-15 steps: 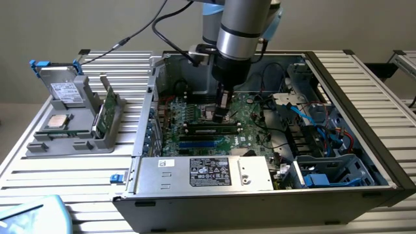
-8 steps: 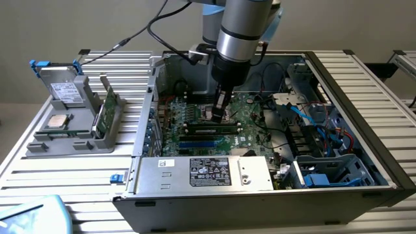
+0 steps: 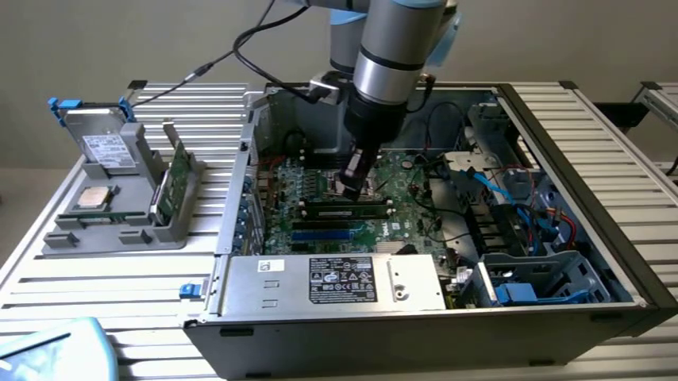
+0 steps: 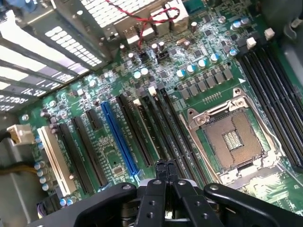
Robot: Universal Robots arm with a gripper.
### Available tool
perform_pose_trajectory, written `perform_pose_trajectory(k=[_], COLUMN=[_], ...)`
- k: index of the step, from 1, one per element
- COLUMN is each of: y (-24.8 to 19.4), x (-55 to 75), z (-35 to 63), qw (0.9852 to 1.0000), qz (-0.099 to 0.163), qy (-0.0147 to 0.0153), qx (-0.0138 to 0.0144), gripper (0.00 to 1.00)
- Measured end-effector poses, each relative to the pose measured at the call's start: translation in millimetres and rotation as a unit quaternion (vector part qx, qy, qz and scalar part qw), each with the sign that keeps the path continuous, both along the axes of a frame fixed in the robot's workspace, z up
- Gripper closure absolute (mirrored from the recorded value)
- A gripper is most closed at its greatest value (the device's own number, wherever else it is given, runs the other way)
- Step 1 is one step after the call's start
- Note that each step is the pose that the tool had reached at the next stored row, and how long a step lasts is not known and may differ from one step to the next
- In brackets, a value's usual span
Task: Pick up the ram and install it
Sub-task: 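Press down the ram until it locks into place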
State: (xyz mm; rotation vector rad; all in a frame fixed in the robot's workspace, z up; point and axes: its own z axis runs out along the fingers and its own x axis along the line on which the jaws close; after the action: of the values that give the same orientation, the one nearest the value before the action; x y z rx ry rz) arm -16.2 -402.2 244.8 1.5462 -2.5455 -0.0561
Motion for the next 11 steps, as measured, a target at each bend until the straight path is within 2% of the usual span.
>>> perform_pose_trajectory(k=[3,6,11], y=[0.0,0.0,-0.1], x=[0.0,0.0,0.0], z=[-2.2,-5.7,-11.9], qw=[0.9996,0.9985,0.995], qz=[-0.027,-0.054,-0.1], qy=[0.0001,0.0,-0.0002], qx=[-0.0001,0.0,0.0], gripper=[0.89,0.89,0.89])
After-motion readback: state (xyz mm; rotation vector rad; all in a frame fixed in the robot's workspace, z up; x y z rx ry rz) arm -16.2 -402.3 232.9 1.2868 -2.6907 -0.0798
